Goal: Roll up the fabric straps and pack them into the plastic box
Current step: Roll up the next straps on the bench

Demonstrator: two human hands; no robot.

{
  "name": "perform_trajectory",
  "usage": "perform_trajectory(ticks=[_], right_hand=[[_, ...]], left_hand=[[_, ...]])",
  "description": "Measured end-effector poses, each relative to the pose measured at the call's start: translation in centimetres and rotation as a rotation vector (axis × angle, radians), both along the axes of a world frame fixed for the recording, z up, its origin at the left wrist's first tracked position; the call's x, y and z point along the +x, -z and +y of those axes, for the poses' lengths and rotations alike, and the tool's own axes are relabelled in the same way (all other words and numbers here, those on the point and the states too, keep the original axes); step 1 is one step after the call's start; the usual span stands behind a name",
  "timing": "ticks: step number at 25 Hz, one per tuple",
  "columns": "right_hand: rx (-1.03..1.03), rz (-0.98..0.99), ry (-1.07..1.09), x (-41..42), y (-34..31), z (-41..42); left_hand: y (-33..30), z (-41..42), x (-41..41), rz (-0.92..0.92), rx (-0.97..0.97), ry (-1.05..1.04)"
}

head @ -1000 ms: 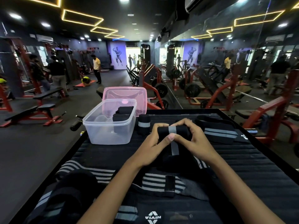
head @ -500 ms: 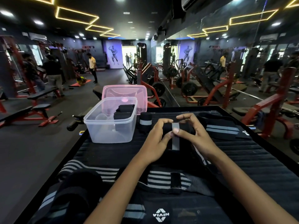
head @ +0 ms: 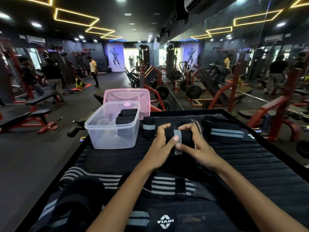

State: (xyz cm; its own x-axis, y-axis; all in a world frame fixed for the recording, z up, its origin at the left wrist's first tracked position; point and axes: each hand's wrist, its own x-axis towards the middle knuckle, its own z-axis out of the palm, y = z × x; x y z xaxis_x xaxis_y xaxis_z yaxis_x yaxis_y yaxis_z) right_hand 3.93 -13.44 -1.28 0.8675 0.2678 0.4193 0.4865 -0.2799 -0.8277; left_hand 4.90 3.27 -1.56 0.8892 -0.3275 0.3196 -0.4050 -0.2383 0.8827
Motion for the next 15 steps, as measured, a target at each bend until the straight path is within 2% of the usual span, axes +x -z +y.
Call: perform_trajectory(ticks=[4, 8, 15], right_hand=[[0.109, -0.018, 0.016, 0.2, -0.7, -0.7], [0.255, 0.069, 0.0, 0.5, -0.9, -0.9], [0.206, 0.039, -0.062, 0.6, -1.2, -1.7]], left_hand=[[-0.7, 0.5, -0.1, -0.049, 0.02, 0.05], [-1.0, 0.6, -0.1, -0.042, -0.179, 0.126], [-0.7, 0.5, 0.4, -0.01, -0.23, -0.03]])
